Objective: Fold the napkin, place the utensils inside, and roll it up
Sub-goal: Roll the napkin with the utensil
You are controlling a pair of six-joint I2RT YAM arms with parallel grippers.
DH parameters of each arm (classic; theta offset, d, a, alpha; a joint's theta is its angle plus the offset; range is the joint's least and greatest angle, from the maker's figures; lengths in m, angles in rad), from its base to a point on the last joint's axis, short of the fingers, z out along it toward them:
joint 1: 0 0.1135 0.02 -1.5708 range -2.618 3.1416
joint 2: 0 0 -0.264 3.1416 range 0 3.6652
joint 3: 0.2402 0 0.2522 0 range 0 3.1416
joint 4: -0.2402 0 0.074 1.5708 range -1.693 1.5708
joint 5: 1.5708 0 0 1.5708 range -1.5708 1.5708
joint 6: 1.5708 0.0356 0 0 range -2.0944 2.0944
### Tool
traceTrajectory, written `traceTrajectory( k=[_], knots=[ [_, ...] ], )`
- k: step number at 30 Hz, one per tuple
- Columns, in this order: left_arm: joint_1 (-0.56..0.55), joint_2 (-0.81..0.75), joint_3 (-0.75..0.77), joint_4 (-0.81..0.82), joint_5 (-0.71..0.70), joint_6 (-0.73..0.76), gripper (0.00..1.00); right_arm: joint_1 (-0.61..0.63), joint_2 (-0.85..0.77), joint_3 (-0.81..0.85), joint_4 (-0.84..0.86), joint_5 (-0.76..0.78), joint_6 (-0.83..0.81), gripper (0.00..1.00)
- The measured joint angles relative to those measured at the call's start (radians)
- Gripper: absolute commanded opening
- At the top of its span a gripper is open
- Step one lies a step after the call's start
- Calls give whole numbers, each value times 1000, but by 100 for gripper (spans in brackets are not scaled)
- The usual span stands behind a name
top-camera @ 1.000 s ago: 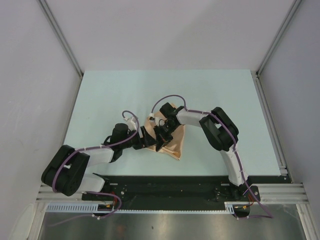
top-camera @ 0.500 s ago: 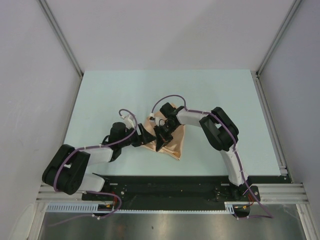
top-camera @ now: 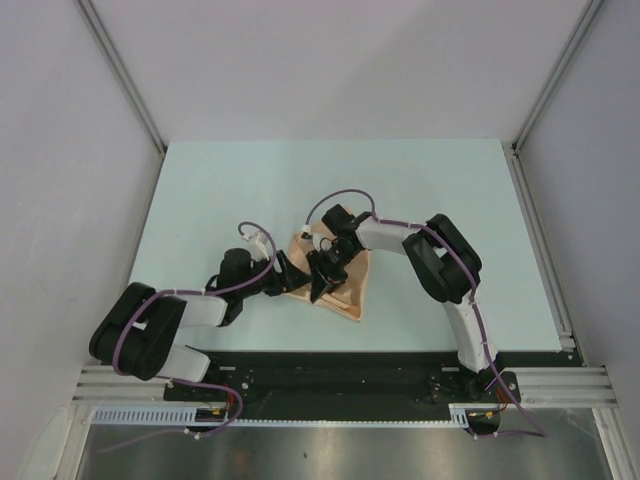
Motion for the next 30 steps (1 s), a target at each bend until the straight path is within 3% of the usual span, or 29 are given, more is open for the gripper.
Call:
traceTrajectory(
  k=[15,18,22,30],
  knots=[
    [17,13,-14,23,28,10,77,-53,-233,-208,31,133,-5,53],
    [21,13,-17,26,28,9,77,-53,-274,-244,57,148,-6,60],
    [24,11,-17,24,28,10,77,-32,-359,-301,115,219,-18,67],
    [31,3,-17,9,29,11,77,68,-481,-373,296,424,-76,69]
  ],
)
